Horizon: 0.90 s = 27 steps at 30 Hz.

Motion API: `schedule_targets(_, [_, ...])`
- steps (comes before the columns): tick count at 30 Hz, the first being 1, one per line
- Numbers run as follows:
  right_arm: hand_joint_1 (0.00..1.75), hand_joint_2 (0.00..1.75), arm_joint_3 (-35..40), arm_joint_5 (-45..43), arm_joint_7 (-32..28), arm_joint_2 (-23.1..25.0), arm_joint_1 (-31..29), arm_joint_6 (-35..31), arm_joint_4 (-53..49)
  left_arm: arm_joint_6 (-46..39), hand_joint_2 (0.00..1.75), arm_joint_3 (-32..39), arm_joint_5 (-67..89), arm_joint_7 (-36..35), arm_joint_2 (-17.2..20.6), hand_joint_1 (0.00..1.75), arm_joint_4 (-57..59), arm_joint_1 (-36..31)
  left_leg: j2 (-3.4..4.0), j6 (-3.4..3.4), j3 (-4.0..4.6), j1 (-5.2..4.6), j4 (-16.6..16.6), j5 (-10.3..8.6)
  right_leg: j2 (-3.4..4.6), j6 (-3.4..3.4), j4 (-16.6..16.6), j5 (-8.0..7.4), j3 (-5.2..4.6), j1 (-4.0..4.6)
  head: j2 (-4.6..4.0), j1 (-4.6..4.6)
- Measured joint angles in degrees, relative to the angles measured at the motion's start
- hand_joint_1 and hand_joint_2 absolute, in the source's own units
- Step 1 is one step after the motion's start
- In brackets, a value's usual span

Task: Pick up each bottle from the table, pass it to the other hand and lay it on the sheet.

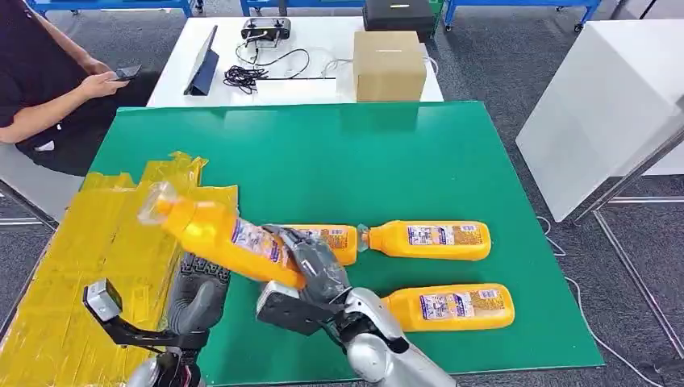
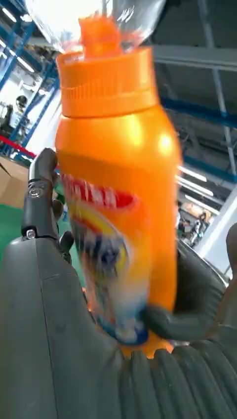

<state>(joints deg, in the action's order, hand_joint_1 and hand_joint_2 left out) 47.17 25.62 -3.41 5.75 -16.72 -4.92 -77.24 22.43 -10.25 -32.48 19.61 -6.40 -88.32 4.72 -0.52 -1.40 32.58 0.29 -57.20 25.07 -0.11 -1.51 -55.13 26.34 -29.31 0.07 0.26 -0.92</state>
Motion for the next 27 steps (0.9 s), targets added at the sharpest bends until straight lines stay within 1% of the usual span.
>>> schedule_targets(4, [1.75,1.75,4.13,-0.35,-0.81,0.72,-1.06,3.48,1.00,0.09,1.75,1.36,-1.16,-0.02,0.26,0.00,0.72,0.03,0.02,0.00,0.01,0.03,0.00,0.00,0.01,0.00,-0.01,0.01,-0.02,0.01,0.00,0.00])
schedule_targets(7, [1.75,1.75,6.51,-0.11,-0.94,1.84,-2.35,4.07,2.09,0.17,1.75,2.47,-1.75,0.02,0.50,0.00,1.25,0.21,0.03,0.00,0.01,0.03,0.01,0.00,0.01,0.01,-0.01,0.01,-0.06,0.01,0.00,0.00])
schedule_targets(13, [1.75,1.75,8.93,-0.52,-0.94,2.36,-4.58,5.05,4.04,-0.24,1.75,3.93,-1.73,0.22,0.63,0.00,2.14,0.40,0.03,0.00,0.01,0.01,0.00,0.00,0.02,0.01,-0.01,0.00,-0.06,0.00,0.00,0.00])
schedule_targets(14, [1.75,1.75,9.22,-0.70,-0.94,2.38,-4.88,5.08,4.28,-0.64,1.75,4.09,-1.44,0.37,0.63,1.75,2.25,0.43,0.03,0.00,0.01,0.01,0.00,0.00,0.02,0.00,-0.01,0.00,-0.05,0.00,0.00,0.00])
schedule_targets(27, [1.75,1.75,9.88,-2.56,-0.17,2.53,-5.46,4.92,5.83,-6.14,1.75,4.35,3.08,4.22,-0.20,1.75,2.23,0.48,0.04,0.00,0.01,0.02,0.00,0.00,0.02,0.00,0.00,0.00,-0.08,0.00,0.00,0.02])
